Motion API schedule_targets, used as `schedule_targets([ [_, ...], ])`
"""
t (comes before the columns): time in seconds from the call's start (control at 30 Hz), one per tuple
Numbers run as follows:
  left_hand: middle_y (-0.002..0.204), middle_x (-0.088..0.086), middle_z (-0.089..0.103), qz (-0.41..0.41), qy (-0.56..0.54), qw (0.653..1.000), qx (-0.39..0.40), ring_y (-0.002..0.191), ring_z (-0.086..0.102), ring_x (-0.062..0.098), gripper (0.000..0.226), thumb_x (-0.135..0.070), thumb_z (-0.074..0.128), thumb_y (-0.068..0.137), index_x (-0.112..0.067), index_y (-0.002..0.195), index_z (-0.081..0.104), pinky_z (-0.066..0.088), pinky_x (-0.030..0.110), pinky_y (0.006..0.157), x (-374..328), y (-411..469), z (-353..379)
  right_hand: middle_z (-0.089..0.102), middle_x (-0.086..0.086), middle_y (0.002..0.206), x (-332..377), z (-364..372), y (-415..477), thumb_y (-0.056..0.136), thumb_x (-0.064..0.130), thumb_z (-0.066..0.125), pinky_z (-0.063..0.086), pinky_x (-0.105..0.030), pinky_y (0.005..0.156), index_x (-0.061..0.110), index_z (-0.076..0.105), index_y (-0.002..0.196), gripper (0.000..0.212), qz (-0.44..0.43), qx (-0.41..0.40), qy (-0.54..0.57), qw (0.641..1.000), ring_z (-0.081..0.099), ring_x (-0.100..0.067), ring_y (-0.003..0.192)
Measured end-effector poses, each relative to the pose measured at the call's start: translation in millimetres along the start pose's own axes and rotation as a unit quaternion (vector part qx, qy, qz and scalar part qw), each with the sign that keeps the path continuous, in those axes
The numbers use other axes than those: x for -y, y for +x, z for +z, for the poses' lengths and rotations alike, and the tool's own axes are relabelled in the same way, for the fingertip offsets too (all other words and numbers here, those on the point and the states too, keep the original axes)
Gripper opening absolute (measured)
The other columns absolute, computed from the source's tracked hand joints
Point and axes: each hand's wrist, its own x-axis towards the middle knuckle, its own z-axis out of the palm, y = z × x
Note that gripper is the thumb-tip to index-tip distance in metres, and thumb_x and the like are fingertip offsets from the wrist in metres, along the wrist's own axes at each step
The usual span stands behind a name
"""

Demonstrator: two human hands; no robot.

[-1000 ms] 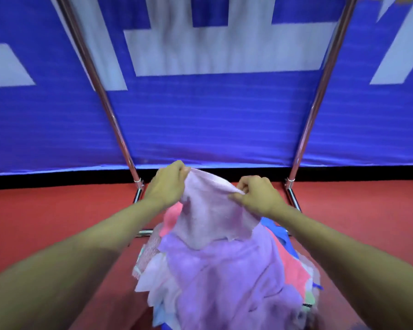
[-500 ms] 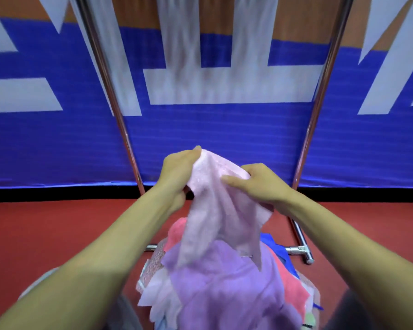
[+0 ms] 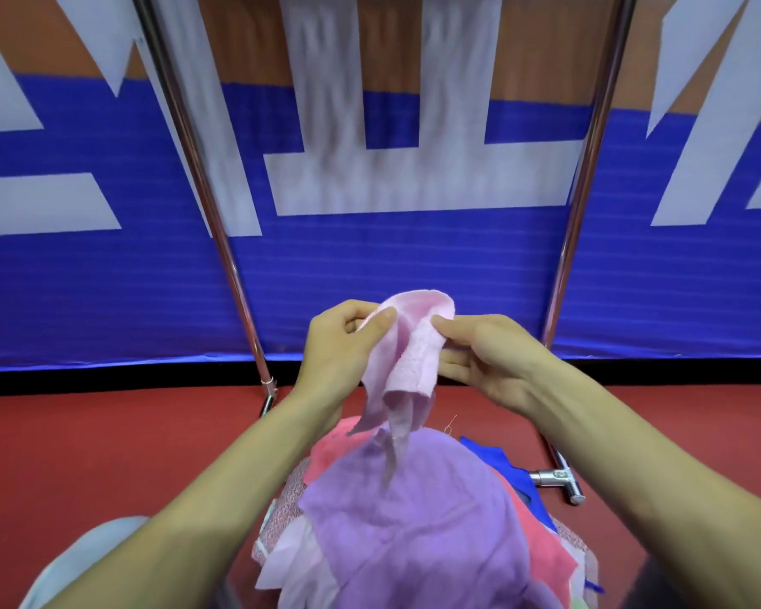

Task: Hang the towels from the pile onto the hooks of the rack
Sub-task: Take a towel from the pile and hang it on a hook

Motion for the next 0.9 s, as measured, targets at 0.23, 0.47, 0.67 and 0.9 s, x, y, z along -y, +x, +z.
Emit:
schedule_targets([
  [0.23, 0.085, -0.005, 0.071, 0.054, 0.055, 0.995, 0.07, 0.084, 0.065, 0.007, 0.017, -0.025, 0.063, 0.089, -0.032, 0.079, 0.075, 0.053, 0.03, 0.08, -1, -11, 11, 0.07, -0.018, 0.079, -1, 8, 0, 0.096, -0.001, 0.05, 0.061, -0.029, 0.063, -0.011, 0.061, 0.092, 0.016, 0.018, -0.025, 0.132, 0.991, 0.072, -0.023, 0.068],
  [0.47, 0.086, -0.005, 0.045, 0.147, 0.176, 0.968, 0.105, 0.08, 0.056, 0.006, 0.042, -0.015, 0.073, 0.081, -0.042, 0.111, 0.063, 0.045, 0.013, 0.071, 4, -17, 5, 0.071, -0.017, 0.085, 0, 12, -4, 0.097, 0.002, 0.049, 0.061, -0.031, 0.065, -0.007, 0.062, 0.097, 0.016, 0.041, -0.004, 0.102, 0.994, 0.072, -0.023, 0.074],
  [0.67, 0.093, -0.008, 0.065, 0.165, 0.235, 0.953, 0.095, 0.084, 0.059, -0.002, 0.027, -0.011, 0.064, 0.088, -0.022, 0.112, 0.069, 0.04, 0.004, 0.074, 0, -16, -11, 0.073, -0.014, 0.097, 1, 2, -5, 0.094, 0.009, 0.055, 0.059, -0.033, 0.08, -0.003, 0.067, 0.107, 0.021, 0.003, -0.021, -0.038, 0.999, 0.073, -0.025, 0.088],
  [0.9, 0.075, -0.01, 0.069, 0.143, 0.19, 0.968, 0.079, 0.075, 0.061, -0.005, 0.027, -0.007, 0.071, 0.08, -0.025, 0.099, 0.069, 0.042, 0.006, 0.068, -3, -18, -22, 0.071, -0.018, 0.095, -15, -9, -5, 0.086, 0.009, 0.064, 0.054, -0.032, 0.076, 0.014, 0.053, 0.103, 0.021, -0.071, -0.044, -0.23, 0.97, 0.067, -0.022, 0.079],
])
